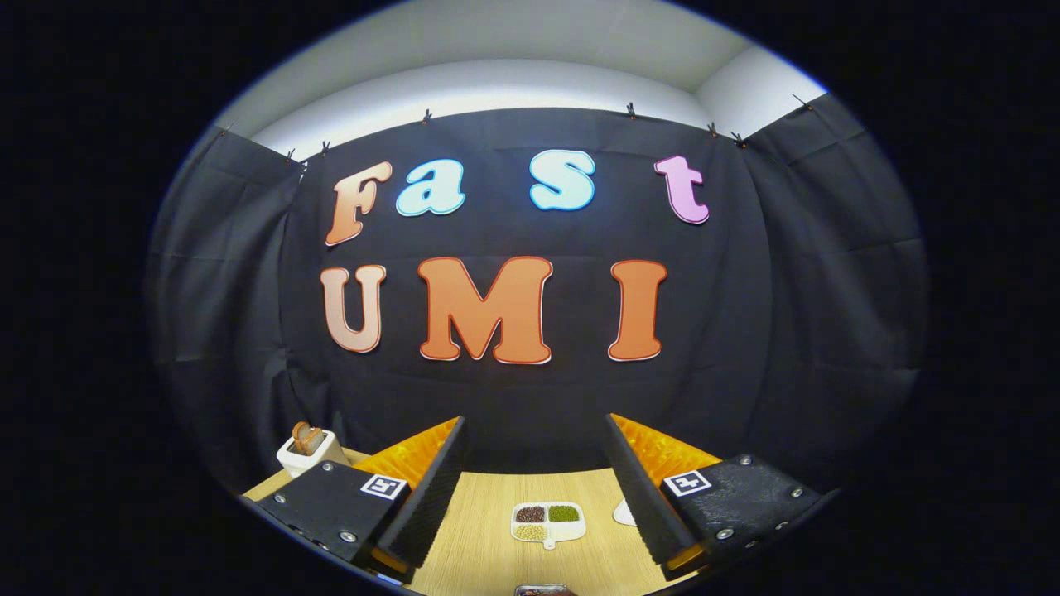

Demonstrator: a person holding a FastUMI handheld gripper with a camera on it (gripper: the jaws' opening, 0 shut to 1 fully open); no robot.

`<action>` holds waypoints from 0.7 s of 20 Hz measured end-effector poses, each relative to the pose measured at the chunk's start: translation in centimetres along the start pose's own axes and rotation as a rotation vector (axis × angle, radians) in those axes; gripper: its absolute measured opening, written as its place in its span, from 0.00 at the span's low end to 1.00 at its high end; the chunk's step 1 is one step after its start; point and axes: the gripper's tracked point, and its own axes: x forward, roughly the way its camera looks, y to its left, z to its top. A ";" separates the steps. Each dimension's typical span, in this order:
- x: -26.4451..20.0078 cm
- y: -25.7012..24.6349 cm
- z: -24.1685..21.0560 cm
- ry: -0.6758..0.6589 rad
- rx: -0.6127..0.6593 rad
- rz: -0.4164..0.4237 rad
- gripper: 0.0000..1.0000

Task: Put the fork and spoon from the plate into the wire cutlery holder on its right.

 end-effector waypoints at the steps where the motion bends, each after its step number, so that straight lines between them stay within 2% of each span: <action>1: -0.1 0.0 0.4 -0.014 0.003 -0.001 0.97; 14: -1.2 0.7 3.6 -0.121 0.015 0.008 0.97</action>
